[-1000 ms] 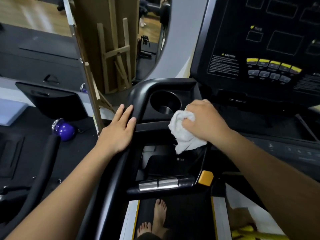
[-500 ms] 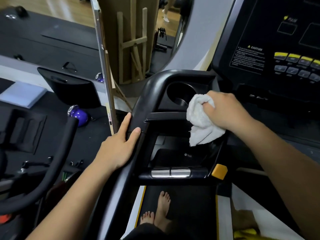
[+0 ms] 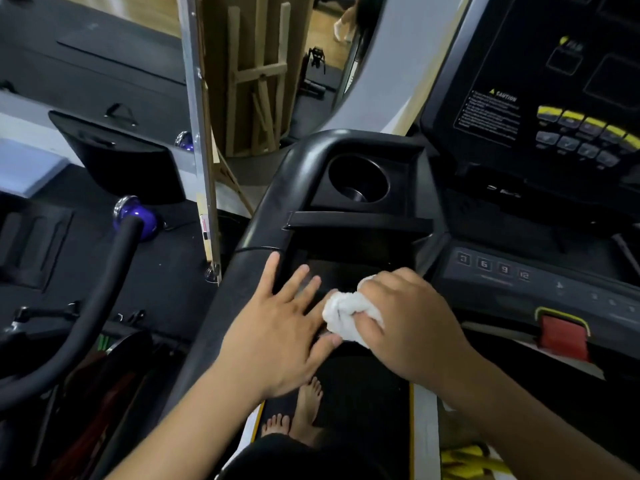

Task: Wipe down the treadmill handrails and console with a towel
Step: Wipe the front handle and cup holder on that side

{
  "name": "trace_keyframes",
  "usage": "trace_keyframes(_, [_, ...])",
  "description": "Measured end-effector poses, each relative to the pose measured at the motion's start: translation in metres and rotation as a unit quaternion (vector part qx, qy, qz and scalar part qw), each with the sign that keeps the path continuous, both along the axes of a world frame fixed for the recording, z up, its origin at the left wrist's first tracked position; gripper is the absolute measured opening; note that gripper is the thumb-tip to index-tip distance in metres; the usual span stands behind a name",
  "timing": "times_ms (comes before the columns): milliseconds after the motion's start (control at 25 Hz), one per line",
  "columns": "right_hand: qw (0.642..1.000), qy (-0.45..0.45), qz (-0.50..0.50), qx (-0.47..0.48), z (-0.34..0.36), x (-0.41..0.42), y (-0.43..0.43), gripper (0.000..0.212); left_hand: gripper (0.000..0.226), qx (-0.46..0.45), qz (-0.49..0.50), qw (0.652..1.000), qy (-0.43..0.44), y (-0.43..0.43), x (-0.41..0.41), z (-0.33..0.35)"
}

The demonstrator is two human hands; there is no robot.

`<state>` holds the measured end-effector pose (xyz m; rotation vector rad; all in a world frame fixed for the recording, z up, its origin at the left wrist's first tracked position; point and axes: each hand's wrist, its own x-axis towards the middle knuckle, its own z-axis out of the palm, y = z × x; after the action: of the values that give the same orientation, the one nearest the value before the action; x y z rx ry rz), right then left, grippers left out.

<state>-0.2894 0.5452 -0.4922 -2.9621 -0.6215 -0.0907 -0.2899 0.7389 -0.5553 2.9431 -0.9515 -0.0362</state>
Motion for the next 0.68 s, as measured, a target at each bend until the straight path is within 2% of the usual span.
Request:
trace_keyframes(120, [0.995,-0.077,0.026,-0.062,0.013,0.027,-0.032,0.026,0.075,0.057,0.007,0.998,0.016,0.007,0.002,0.004])
trace_keyframes(200, [0.985,-0.139,-0.067,-0.081,0.027,0.063,-0.048,0.029,0.077,0.082,0.004,0.996,0.021,0.005,0.001,0.009])
trace_keyframes(280, [0.979,-0.138,-0.15,-0.03,0.027,0.076,-0.051,0.029,0.079,0.068,0.007,0.997,0.035,-0.005,-0.005,0.013])
trace_keyframes(320, [0.982,-0.125,-0.139,-0.011,0.02,0.068,-0.049,0.028,0.081,0.039,0.007,0.998,0.051,-0.013,-0.011,0.011])
trace_keyframes(440, [0.997,-0.076,-0.022,0.021,0.005,0.016,-0.045,0.015,0.088,-0.018,0.022,0.993,0.115,-0.038,-0.024,0.005])
trace_keyframes(520, [0.995,-0.094,0.003,0.026,0.015,0.022,-0.063,0.012,0.089,-0.033,0.014,0.994,0.103,-0.045,-0.026,0.005])
trace_keyframes(600, [0.988,-0.129,-0.071,0.041,0.029,0.056,-0.083,0.014,0.09,-0.045,0.009,0.996,0.082,-0.045,-0.028,0.001])
trace_keyframes(680, [0.974,-0.103,-0.172,0.106,0.035,0.082,-0.092,0.013,0.09,-0.038,0.004,0.997,0.062,-0.051,-0.03,-0.002])
